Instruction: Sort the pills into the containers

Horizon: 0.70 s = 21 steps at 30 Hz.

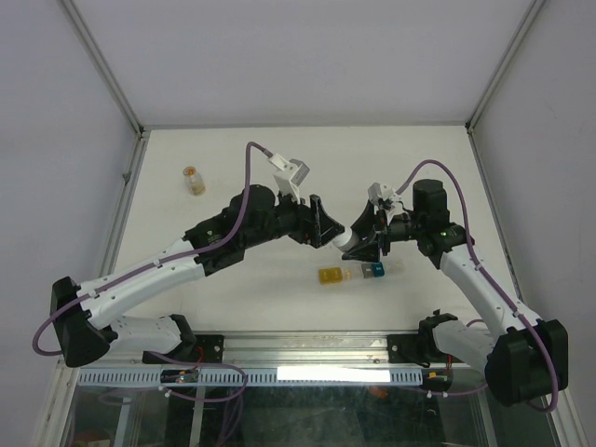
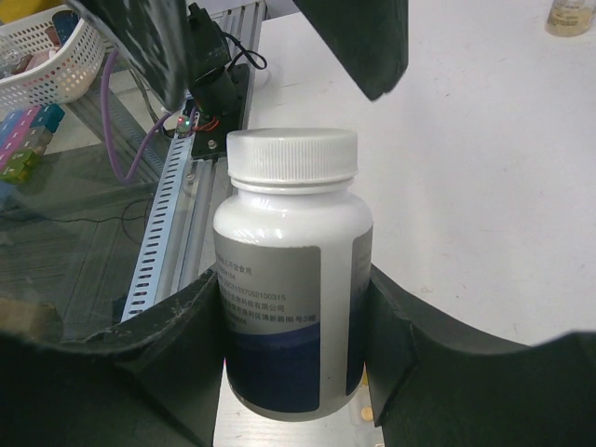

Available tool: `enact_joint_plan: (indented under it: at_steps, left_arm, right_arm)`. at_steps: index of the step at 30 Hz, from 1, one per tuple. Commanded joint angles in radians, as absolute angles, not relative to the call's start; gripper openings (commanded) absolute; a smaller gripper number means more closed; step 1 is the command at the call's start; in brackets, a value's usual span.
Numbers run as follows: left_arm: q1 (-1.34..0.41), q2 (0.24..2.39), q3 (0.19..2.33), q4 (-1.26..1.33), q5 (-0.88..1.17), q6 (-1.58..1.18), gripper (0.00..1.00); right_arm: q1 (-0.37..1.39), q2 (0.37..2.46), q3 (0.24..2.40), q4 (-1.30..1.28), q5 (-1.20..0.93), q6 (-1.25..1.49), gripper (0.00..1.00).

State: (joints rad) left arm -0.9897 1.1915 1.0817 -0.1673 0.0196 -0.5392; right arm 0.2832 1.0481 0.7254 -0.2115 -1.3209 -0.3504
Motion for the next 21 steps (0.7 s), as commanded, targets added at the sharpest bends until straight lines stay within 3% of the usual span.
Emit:
enact_joint_plan:
  at_steps: [1, 12, 21]
  left_arm:
    - [-1.002, 1.217, 1.153, -0.205, 0.056, -0.502, 0.70]
    - [-1.002, 1.259, 1.169, -0.204, 0.151, -0.496, 0.60]
    - [-1.002, 1.281, 1.175, -0.203, 0.201, -0.473, 0.38]
  right_arm:
    - [0.283, 1.045, 0.772, -0.179, -1.334, -0.368, 0.00]
    - [0.284, 1.042, 0.773, -0.180, -1.335, -0.367, 0.00]
    - [0.284, 1.040, 0.773, -0.180, -1.336, -0.365, 0.00]
